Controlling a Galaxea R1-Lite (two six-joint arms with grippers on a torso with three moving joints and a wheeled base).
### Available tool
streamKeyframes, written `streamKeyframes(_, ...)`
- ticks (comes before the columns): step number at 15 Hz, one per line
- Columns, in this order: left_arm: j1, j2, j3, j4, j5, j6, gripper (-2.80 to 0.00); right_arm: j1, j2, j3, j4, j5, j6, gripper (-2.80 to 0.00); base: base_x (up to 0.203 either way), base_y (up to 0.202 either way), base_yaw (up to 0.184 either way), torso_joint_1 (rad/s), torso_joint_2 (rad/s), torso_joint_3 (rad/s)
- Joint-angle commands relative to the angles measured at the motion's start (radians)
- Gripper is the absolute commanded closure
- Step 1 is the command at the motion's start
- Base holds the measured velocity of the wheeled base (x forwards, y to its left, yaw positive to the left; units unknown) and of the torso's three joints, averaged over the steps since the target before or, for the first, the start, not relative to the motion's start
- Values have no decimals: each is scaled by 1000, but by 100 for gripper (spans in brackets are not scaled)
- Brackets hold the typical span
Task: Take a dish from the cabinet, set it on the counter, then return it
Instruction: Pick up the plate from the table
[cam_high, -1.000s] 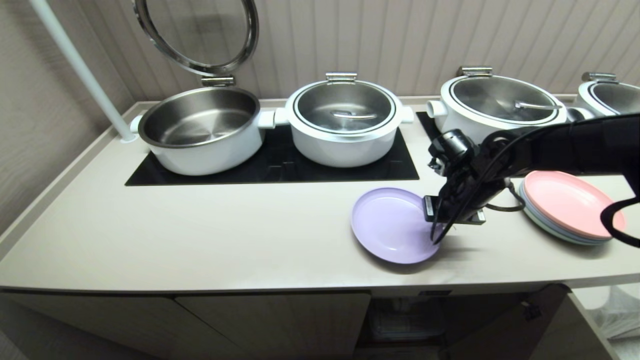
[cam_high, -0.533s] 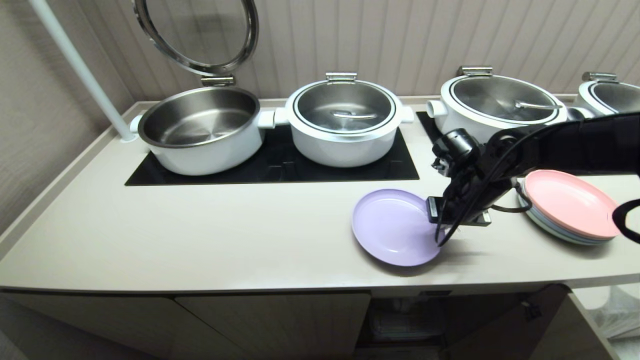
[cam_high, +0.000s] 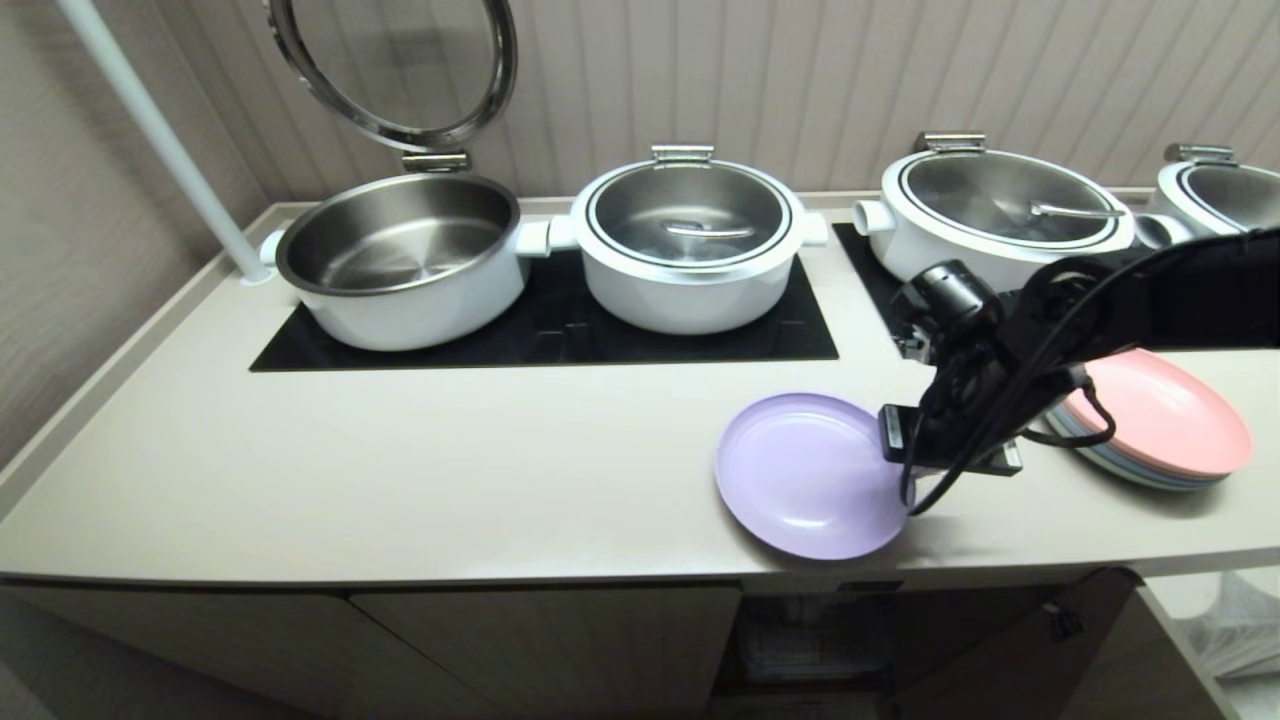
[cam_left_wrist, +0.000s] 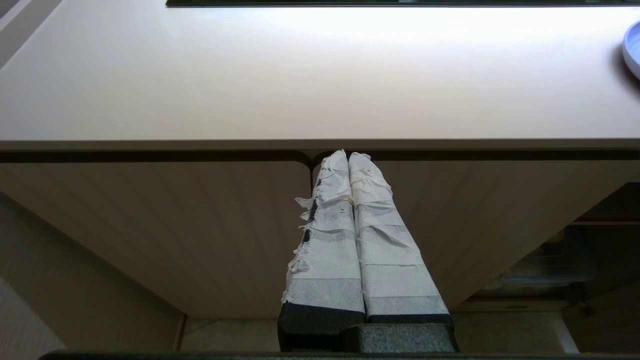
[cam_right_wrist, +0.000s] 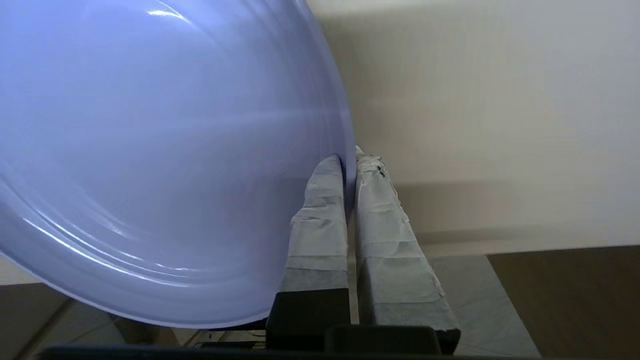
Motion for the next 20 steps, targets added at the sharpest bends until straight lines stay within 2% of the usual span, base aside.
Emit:
streamKeyframes(1,0,0,0,0,0,0,0,7,-58,43,3,0,20,0,0,0,0,0,0,0)
streamKeyframes(7,0,0,0,0,0,0,0,26,-129,96,4,4,136,0,0,0,0,0,0,0)
streamKeyframes(14,0,0,0,0,-1,0,0,26,-227,219,-38,8,178,0,0,0,0,0,0,0)
streamKeyframes(20,0,0,0,0,0,0,0,24,-354,349,-88,54,215,0,0,0,0,0,0,0)
